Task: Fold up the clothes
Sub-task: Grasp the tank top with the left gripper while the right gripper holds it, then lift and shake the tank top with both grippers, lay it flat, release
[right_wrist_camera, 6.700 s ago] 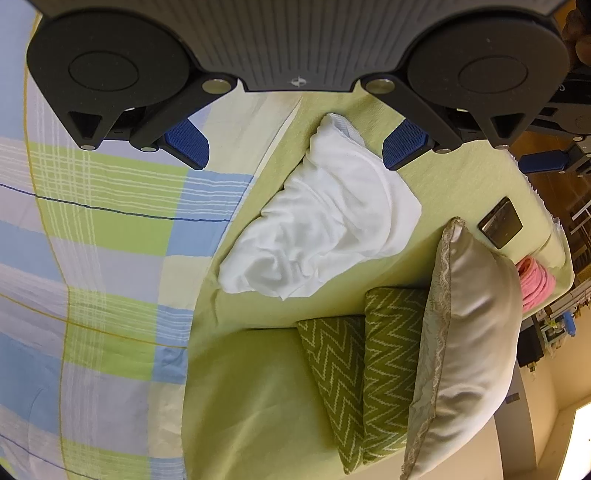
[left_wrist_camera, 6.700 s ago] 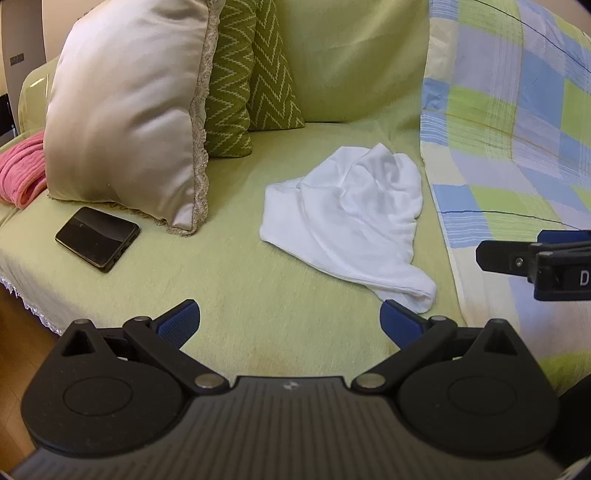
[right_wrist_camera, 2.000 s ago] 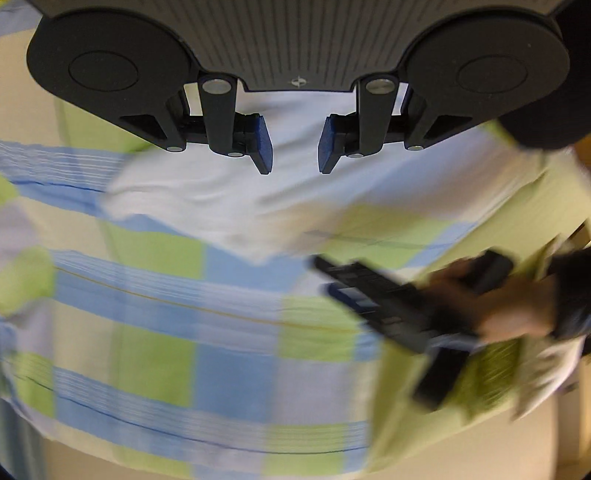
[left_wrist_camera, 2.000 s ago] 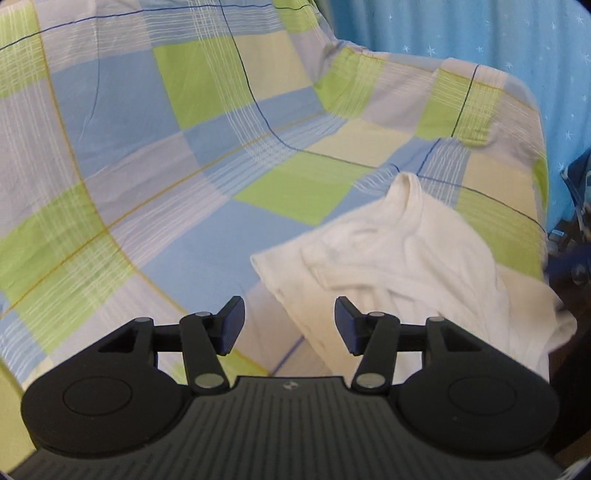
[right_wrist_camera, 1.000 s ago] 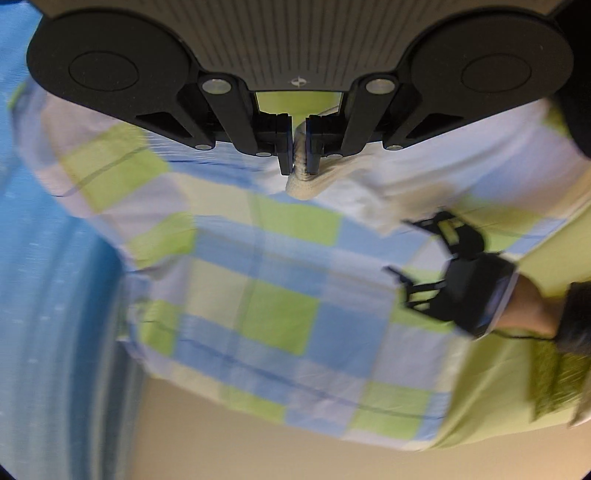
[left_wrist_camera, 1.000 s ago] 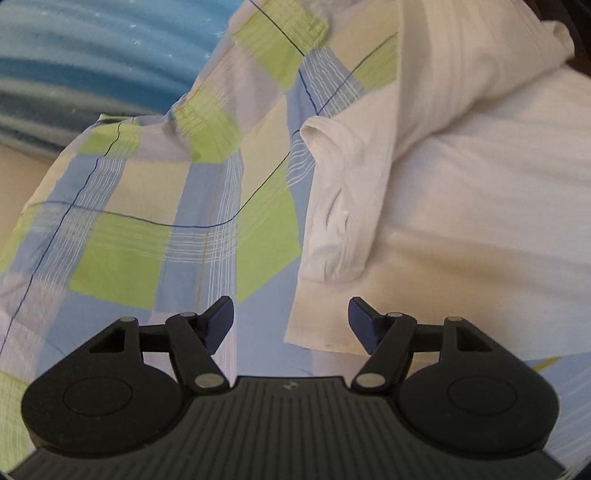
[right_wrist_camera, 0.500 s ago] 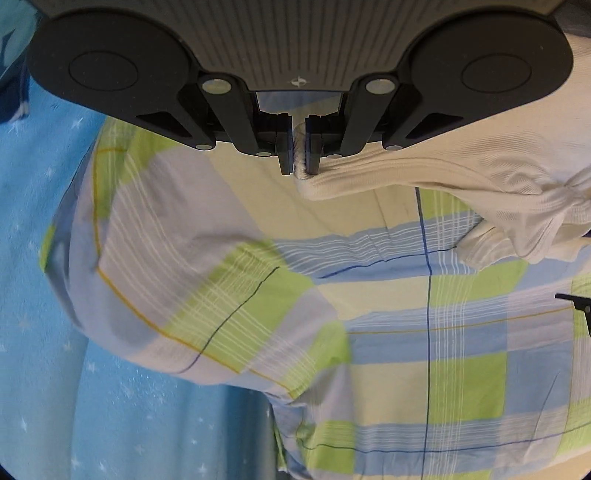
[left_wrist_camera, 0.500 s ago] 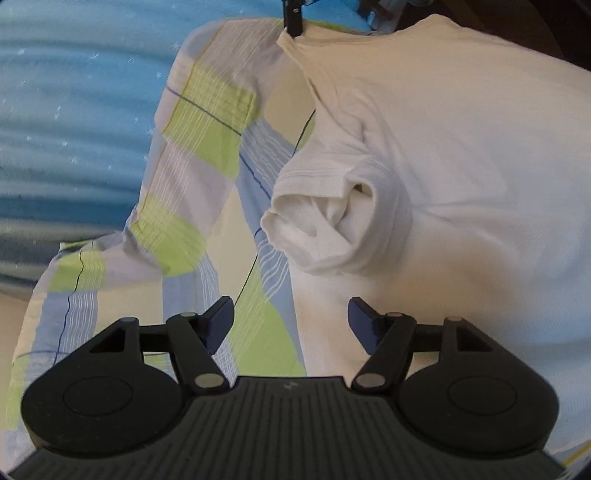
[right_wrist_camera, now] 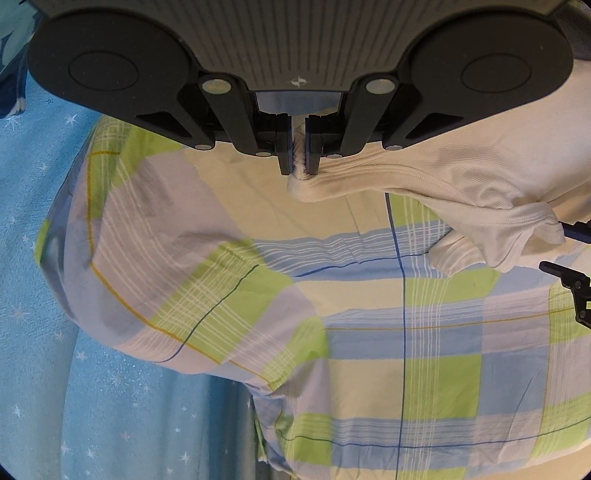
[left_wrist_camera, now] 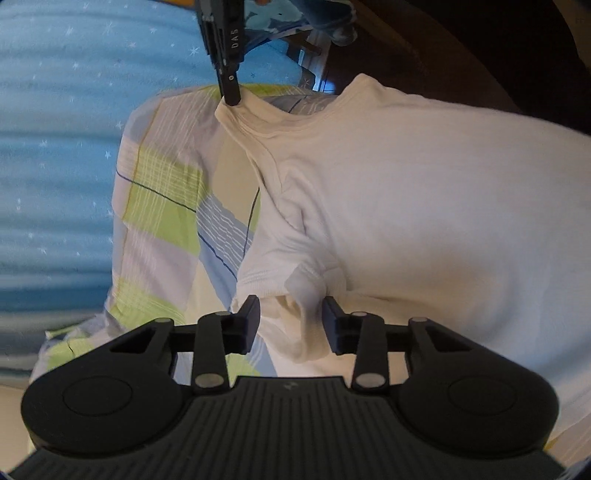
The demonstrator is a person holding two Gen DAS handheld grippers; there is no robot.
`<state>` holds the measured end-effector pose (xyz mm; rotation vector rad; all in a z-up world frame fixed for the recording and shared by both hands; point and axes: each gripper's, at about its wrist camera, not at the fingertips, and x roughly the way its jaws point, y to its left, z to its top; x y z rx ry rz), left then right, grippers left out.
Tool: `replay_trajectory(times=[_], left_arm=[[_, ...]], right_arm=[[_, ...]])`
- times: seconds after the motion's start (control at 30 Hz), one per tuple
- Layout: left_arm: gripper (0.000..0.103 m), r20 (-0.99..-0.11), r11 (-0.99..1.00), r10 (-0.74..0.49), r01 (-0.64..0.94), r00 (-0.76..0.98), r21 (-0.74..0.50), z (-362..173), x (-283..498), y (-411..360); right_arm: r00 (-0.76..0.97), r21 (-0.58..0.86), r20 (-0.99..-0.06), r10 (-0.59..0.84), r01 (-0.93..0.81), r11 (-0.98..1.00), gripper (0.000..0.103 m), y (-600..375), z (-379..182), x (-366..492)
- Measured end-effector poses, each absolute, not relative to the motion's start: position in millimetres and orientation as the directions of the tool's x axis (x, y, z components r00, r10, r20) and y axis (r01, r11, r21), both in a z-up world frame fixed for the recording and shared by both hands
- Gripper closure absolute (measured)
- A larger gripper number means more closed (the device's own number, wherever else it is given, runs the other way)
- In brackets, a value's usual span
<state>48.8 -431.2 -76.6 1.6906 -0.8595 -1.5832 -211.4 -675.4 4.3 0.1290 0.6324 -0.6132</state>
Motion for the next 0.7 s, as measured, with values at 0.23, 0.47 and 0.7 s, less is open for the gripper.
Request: replay_trajectory(times=[0.23, 0.47, 0.7], left_arm=[[0.064, -0.456, -0.429, -0.889, -0.278, -0.041, 0.860, -105, 39, -416], [0.090, -0.515, -0.468, -0.856, -0.346, -0.052, 0.813, -113, 32, -409], [0.098, -0.496, -0.493, -0.868, -0.070, -0.033, 0.867, -88, 23, -417]], right_arm=[[0.633, -0.085, -0.593, -0.497, 0.565, 0.821, 0.098, -673, 7, -210], [0.629, -0.086, -0.599, -0.496, 0.566, 0.820, 0.098, -671, 7, -211], [0.647, -0.085, -0.579, -0.496, 0.557, 0.826, 0.098, -665, 18, -216]])
